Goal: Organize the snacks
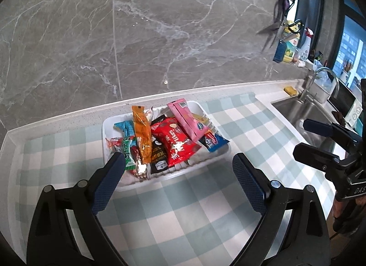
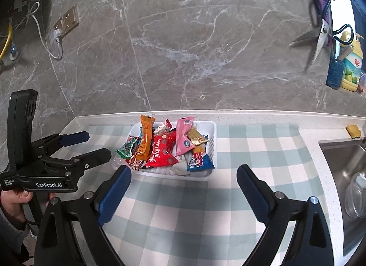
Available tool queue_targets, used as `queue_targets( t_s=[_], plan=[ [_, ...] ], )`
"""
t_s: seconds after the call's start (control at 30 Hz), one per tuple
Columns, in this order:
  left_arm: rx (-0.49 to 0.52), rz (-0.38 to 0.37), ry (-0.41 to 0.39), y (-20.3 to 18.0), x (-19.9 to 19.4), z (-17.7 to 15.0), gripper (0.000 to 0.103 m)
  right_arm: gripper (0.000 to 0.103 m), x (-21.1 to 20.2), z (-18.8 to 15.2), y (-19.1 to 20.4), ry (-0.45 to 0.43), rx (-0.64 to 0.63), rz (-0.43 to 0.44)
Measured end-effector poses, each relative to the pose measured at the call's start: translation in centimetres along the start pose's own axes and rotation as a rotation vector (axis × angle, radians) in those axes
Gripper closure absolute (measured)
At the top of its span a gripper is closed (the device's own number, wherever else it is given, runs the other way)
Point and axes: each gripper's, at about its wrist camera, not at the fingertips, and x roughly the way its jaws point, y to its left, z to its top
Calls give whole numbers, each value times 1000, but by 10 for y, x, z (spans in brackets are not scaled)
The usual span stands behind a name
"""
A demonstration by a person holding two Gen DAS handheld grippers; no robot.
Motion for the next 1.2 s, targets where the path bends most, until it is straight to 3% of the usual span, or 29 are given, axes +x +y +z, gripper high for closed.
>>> queue_targets(
  t_s=[0.57, 1.2],
  plan=[
    [-21, -12, -27, 4, -34, -12, 8, 7, -23, -16, 21, -5, -25, 9],
    [-29, -14, -19, 11, -35, -19, 8, 7, -23, -16, 31, -1, -36, 8]
  ],
)
